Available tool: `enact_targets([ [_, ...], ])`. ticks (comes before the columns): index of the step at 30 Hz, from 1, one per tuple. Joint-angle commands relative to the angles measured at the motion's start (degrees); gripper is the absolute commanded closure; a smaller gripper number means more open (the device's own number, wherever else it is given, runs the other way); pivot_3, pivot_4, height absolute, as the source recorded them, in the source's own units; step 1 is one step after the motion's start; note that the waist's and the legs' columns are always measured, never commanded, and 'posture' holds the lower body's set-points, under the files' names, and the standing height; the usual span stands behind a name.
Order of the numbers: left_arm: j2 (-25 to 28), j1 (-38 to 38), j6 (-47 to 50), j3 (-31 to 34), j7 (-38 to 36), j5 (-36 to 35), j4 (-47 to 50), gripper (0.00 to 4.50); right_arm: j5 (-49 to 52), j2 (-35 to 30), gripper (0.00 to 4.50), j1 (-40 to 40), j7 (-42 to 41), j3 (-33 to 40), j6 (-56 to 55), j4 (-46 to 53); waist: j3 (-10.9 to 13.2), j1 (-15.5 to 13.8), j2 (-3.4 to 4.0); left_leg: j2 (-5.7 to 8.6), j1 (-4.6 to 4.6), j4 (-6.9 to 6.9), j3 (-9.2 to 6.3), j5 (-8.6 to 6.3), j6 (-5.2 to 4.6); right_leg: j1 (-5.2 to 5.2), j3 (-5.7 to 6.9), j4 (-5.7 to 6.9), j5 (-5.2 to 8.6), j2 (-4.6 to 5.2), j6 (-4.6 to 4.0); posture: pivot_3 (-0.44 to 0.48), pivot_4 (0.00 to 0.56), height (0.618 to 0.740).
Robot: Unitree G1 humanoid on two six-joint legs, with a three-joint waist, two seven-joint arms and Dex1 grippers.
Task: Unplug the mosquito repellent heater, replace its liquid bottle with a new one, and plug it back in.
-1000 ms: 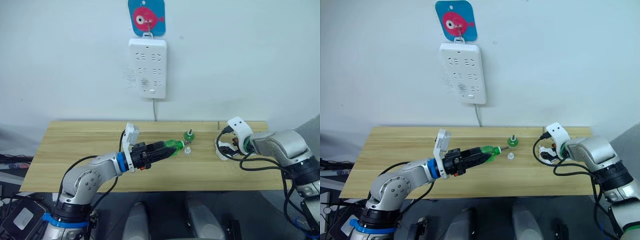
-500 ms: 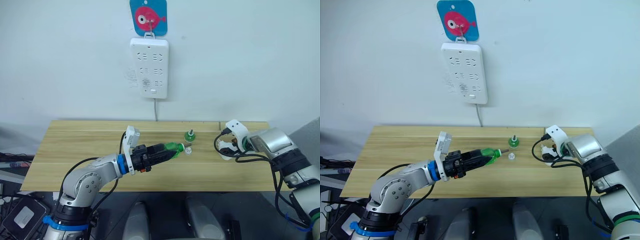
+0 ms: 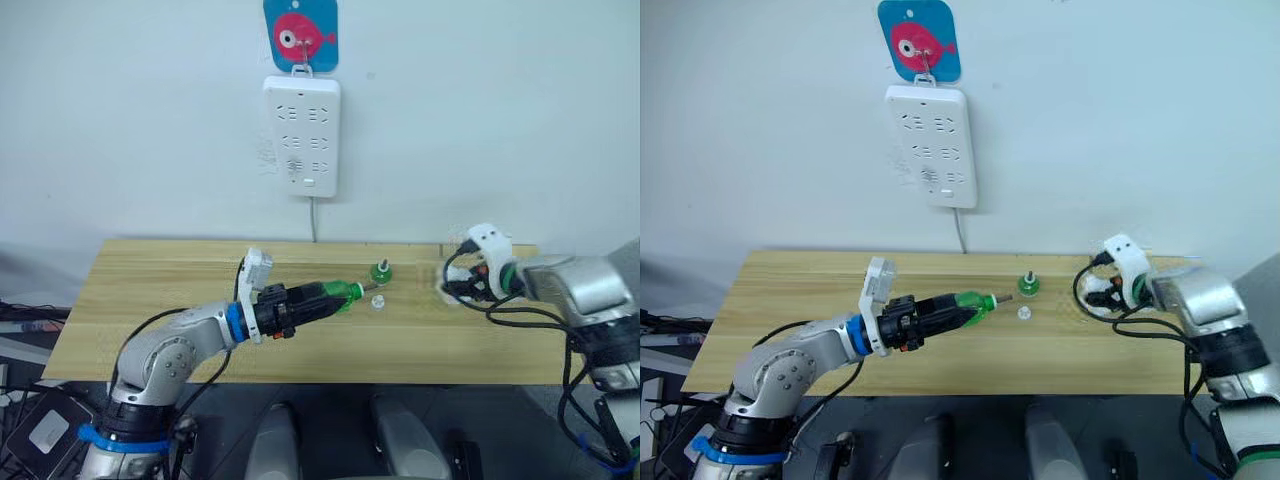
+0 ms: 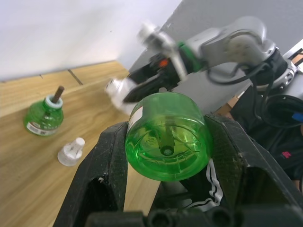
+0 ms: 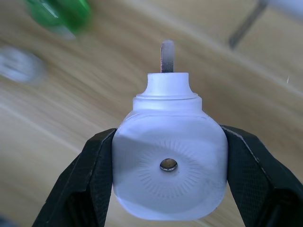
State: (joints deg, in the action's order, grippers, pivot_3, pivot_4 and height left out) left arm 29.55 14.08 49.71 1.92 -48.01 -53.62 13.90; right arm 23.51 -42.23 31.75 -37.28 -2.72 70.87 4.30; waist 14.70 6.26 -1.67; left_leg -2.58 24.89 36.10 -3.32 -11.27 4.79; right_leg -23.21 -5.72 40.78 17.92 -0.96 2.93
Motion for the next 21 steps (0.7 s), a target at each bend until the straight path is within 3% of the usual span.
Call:
enact_targets([
  [1,1.43,2.67,4.49,3.63,-1.99,-6.25,-0.6,2.26,13.78,4.6,1.59,-3.7,-3.57,17.82,6.23,11.12,0.0,0.14,0.0,-0.01,0.01,0.01,-0.03,0.0,0.0,0.01,0.03,0.0,0.0,-0.01,0.01,-0.173,0.206,0.725],
  [4,3.63,5.89,8.95,4.82,-3.87,-9.8,-2.04,2.26,29.48,9.29,1.59,-6.94,-7.88,29.84,13.43,17.31,-0.01,0.3,0.0,-0.01,0.01,0.0,-0.06,0.0,0.0,0.02,0.06,0.02,0.01,-0.03,0.02,-0.189,0.206,0.725],
  [6,4.88,7.56,11.36,4.76,-5.21,-11.61,-2.28,2.26,36.08,11.01,1.59,-7.11,-7.28,32.72,17.55,19.96,-0.01,0.39,0.0,0.0,0.0,0.0,-0.03,0.0,0.0,0.02,0.04,0.02,0.0,-0.02,0.0,-0.193,0.208,0.725],
  [14,6.39,11.5,14.82,3.78,-7.68,-13.36,-1.18,2.26,47.79,14.94,1.59,-5.95,1.76,33.17,19.6,20.12,-0.01,1.73,0.0,-0.01,-0.01,0.01,0.01,0.0,0.0,0.02,-0.01,0.02,0.03,-0.03,0.05,-0.188,0.206,0.725],
  [21,6.88,11.35,14.95,3.15,-8.62,-12.55,0.08,2.26,54.55,13.92,1.59,-6.2,6.92,31.33,16.7,17.41,-0.02,1.71,0.01,-0.02,-0.01,-0.03,0.01,0.0,0.0,0.0,-0.01,0.01,0.02,-0.03,0.03,-0.175,0.202,0.725],
])
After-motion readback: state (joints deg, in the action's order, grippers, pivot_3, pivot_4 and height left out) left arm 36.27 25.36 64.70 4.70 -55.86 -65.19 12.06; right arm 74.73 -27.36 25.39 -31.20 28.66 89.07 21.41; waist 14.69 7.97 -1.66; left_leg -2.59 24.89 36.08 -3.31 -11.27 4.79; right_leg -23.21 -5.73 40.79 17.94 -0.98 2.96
